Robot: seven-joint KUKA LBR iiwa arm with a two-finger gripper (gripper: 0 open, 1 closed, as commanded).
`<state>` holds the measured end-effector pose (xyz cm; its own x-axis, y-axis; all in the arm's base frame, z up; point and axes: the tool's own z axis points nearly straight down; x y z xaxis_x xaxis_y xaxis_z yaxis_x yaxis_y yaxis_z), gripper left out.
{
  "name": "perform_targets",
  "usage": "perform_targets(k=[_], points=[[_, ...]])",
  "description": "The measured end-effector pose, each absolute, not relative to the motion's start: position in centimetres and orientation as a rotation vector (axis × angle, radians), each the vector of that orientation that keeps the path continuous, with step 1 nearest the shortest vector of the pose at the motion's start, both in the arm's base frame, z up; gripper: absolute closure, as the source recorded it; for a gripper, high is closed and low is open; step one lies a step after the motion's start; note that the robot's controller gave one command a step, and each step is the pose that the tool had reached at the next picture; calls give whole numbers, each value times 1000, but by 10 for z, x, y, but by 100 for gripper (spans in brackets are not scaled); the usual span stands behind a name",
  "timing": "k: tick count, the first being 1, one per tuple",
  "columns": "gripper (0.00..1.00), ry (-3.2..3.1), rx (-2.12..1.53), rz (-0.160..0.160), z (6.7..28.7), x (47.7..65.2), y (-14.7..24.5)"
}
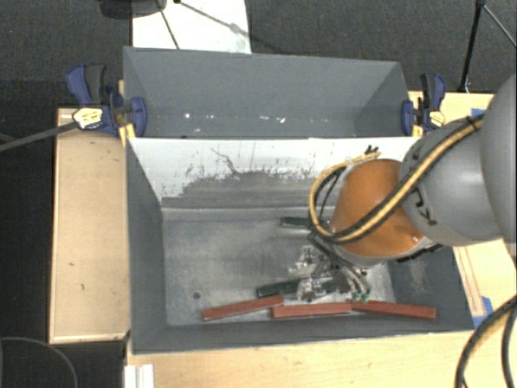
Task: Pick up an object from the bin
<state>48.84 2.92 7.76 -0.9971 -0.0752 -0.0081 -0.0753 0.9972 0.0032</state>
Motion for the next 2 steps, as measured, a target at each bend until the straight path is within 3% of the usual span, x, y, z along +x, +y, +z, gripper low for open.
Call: perform_targets(k=[2], points=[[100,3145,-118,1,119,486,28]])
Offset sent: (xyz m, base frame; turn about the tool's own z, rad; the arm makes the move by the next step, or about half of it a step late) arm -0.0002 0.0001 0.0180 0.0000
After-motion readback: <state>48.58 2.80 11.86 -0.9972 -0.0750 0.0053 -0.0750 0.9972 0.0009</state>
